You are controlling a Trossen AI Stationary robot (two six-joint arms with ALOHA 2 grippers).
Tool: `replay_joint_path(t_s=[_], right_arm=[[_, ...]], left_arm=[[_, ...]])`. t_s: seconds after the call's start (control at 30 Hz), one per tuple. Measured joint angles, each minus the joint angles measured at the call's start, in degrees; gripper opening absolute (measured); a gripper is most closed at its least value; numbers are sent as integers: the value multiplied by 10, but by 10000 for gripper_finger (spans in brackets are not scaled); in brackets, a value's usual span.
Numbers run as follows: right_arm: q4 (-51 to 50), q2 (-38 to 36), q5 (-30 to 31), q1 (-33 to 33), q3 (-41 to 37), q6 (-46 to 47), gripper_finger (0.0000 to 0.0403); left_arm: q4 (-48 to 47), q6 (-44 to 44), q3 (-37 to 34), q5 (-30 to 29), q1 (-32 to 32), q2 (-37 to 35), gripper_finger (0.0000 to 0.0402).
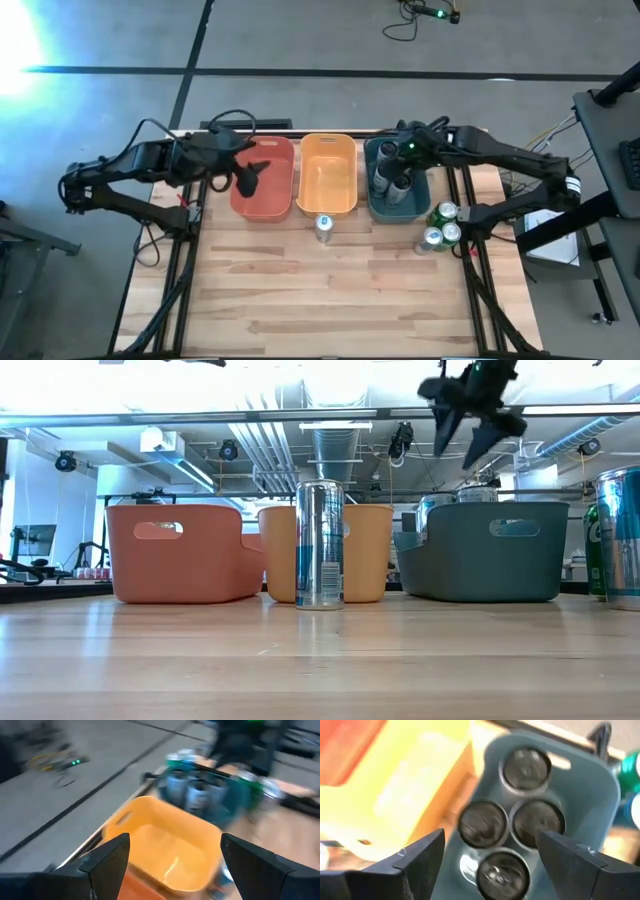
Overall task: Sort soda cans
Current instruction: Put the blue soda can into the orange bin
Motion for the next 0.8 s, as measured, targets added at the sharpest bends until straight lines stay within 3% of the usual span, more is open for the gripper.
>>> replay_joint_path(t_s=[0.13,0.23,0.47,0.6,0.8], right_arm=[[6,2,1,8,38,-22,306],[26,2,5,15,50,-31,313],[85,2,8,20,50,-31,332],[103,11,12,20,49,-31,338],[104,25,11,33,49,-40,337]], left_arm=[[-22,-83,-39,-108,4,-32,296],[-61,-165,-63,-134,21,-52,296],[-215,-369,-115,-118,129,-61,296],[-191,-396,-153,-112,244,-51,296],[-142,-390,-193,-45,373,-16,296]])
